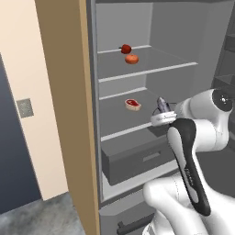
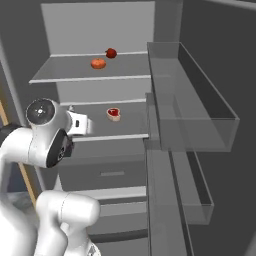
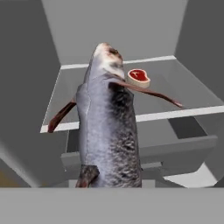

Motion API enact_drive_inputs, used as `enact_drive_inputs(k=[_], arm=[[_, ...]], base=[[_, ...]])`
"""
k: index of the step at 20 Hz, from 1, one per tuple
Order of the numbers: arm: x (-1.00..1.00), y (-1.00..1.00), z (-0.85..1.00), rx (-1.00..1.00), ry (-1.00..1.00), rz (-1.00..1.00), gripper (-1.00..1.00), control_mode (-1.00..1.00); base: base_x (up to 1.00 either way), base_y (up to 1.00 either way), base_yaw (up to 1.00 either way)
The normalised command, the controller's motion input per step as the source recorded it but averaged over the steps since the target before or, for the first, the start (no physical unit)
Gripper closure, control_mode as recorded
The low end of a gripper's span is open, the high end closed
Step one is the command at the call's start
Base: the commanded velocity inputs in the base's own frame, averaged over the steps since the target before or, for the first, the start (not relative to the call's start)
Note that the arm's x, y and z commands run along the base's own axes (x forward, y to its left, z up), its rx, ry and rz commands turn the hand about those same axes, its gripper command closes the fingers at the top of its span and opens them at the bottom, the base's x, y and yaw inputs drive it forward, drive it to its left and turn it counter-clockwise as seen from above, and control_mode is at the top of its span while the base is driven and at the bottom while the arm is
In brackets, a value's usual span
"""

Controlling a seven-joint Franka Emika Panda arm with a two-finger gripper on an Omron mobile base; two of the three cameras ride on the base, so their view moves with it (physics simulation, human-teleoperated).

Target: Transport the fish and squash to the fridge. Place the fish on the rack containing meat and place the squash on the rack containing the vegetable, ensuring meats and vegetables are on different racks.

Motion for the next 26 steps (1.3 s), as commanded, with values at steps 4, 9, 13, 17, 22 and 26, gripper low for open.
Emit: enact_drive_inputs(k=[4,9,13,17,22,26], arm=[[0.68,-0.02,-0.23,0.01,0.0,0.03,1.0,-1.0],[0.66,0.0,-0.24,0.0,0.0,0.01,1.0,-1.0],[0.87,0.0,-0.26,0.0,0.0,0.0,1.0,-1.0],[0.83,-0.02,-0.31,0.0,0.0,0.0,1.0,-1.0],[0.69,-0.02,-0.36,0.0,0.0,0.0,1.0,-1.0],[0.68,0.0,-0.33,0.0,0.0,0.0,1.0,-1.0]], base=[[0.0,0.0,0.0],[0.0,0.0,0.0],[0.0,0.0,0.0],[0.0,0.0,0.0],[0.0,0.0,0.0],[0.0,0.0,0.0]])
